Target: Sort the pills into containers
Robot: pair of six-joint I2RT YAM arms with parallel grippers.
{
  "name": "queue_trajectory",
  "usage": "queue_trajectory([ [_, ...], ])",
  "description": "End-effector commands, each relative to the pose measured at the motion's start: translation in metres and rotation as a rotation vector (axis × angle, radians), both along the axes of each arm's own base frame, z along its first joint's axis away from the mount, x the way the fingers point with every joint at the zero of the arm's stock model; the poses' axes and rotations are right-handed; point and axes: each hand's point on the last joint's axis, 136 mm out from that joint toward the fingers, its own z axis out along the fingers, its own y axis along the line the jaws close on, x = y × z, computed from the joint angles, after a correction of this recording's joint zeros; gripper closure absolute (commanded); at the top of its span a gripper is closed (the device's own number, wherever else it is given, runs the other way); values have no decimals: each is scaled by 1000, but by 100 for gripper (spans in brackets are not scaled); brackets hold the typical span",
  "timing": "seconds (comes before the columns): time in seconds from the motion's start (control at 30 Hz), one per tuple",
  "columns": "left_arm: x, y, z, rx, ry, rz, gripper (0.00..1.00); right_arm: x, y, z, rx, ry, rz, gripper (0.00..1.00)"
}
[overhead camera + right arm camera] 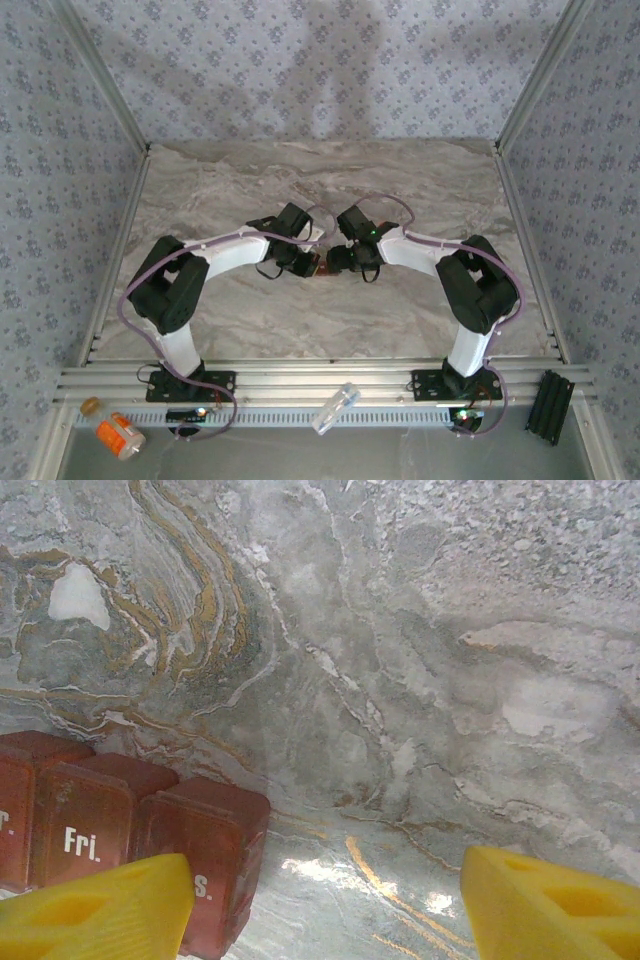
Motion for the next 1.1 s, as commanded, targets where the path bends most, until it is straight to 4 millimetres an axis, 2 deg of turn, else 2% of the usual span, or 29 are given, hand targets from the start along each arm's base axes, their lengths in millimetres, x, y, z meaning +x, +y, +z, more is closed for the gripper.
queue_trajectory([
  [0.0,-5,8,0,35,-5,9,100,-12,-18,-29,-85,61,-23,27],
  [0.5,-11,16,-33,96,35,16,100,-15,-20,-31,-88,70,-26,27],
  [0.63,-9,14,-32,91,28,20,100,-16,-21,-31,-87,71,-26,27],
  [0.73,-4,11,-22,76,6,19,100,-15,-20,-29,-85,69,-25,27],
  [0.87,8,6,3,52,-59,32,100,-11,-16,-23,-73,61,-19,27],
  [0.93,18,5,20,34,-105,51,95,-10,-14,-21,-68,60,-13,27],
  [1.0,28,3,41,4,-157,76,83,-10,-13,-19,-65,63,-9,27],
  [1.07,39,2,63,-34,-210,106,76,-9,-11,-17,-60,63,-4,27],
])
